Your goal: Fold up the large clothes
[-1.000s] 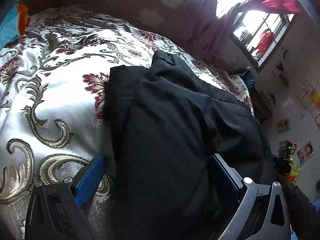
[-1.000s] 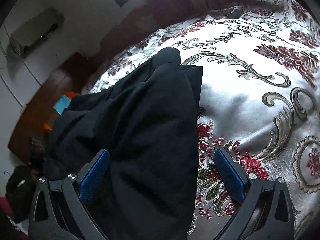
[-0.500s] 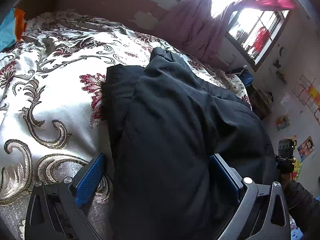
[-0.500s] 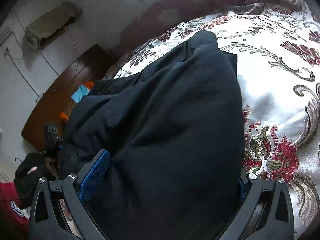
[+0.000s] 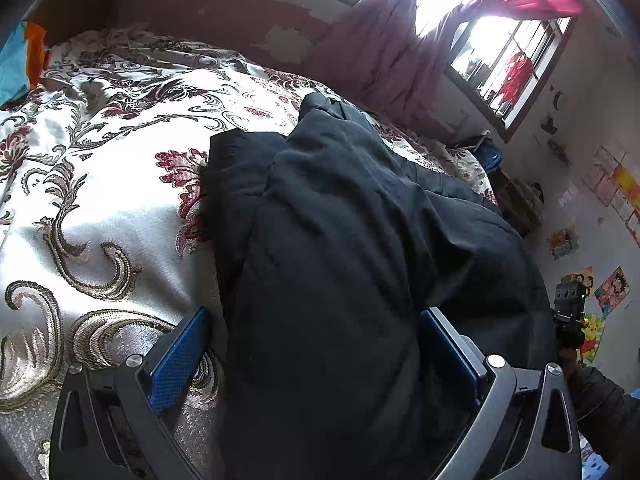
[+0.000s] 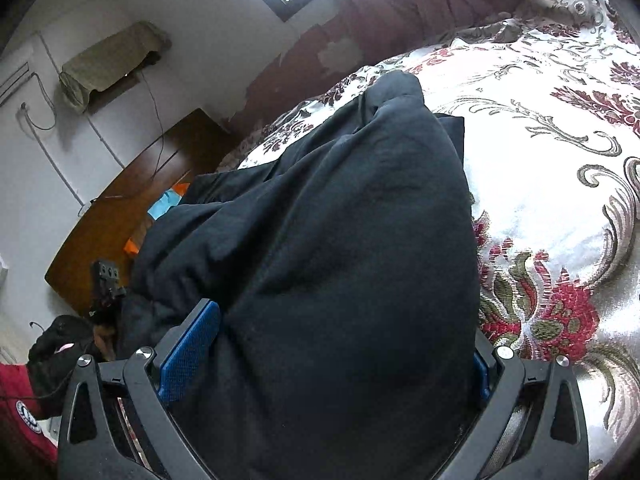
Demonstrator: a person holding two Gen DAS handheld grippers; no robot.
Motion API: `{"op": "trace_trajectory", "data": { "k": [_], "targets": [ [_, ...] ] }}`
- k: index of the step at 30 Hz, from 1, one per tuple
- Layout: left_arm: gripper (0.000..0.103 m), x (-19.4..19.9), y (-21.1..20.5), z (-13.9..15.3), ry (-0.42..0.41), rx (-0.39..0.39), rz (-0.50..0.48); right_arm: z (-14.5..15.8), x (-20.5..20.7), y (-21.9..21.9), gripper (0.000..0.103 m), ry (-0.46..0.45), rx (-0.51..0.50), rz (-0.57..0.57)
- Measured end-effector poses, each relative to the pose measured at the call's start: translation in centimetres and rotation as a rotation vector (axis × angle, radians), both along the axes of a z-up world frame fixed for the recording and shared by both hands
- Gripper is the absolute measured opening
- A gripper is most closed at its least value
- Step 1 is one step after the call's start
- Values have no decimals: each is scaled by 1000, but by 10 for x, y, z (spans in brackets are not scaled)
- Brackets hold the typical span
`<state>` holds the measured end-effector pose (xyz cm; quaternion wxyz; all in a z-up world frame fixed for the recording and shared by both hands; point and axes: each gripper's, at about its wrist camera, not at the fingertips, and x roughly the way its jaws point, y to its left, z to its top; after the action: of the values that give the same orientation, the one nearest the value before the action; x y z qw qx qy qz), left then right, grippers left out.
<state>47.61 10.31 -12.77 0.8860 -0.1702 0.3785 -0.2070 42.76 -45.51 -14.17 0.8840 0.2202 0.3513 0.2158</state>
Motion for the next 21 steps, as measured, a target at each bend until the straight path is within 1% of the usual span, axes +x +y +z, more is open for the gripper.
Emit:
{"op": "trace_trajectory", "data": {
  "k": [5, 8, 11, 14, 16, 17, 18, 19, 21],
  "targets": [
    [103, 4, -2, 2, 40, 7, -23, 0, 6, 3, 102, 56, -15, -3],
    [103, 6, -9, 4, 81, 37, -60, 3, 11, 5, 102, 115, 6, -11],
    [103, 11, -18, 5, 170, 42, -107, 4, 13, 8, 102, 162, 29, -34],
    [103, 18, -23, 9, 244, 48, -97, 7, 12, 17, 102, 206, 43, -94],
    [96, 18, -26, 12, 268, 60, -79, 9, 11, 28, 102, 214, 18, -112],
    [87, 17, -27, 15, 283, 73, -60, 11, 10, 35, 99, 219, 1, -114],
    [78, 15, -28, 16, 292, 84, -46, 12, 8, 39, 94, 218, -10, -115],
    [73, 13, -29, 18, 298, 92, -35, 14, 5, 44, 90, 217, -31, -124],
    [57, 6, -29, 25, 306, 100, -11, 17, 0, 48, 63, 223, -60, -146]
  ]
}}
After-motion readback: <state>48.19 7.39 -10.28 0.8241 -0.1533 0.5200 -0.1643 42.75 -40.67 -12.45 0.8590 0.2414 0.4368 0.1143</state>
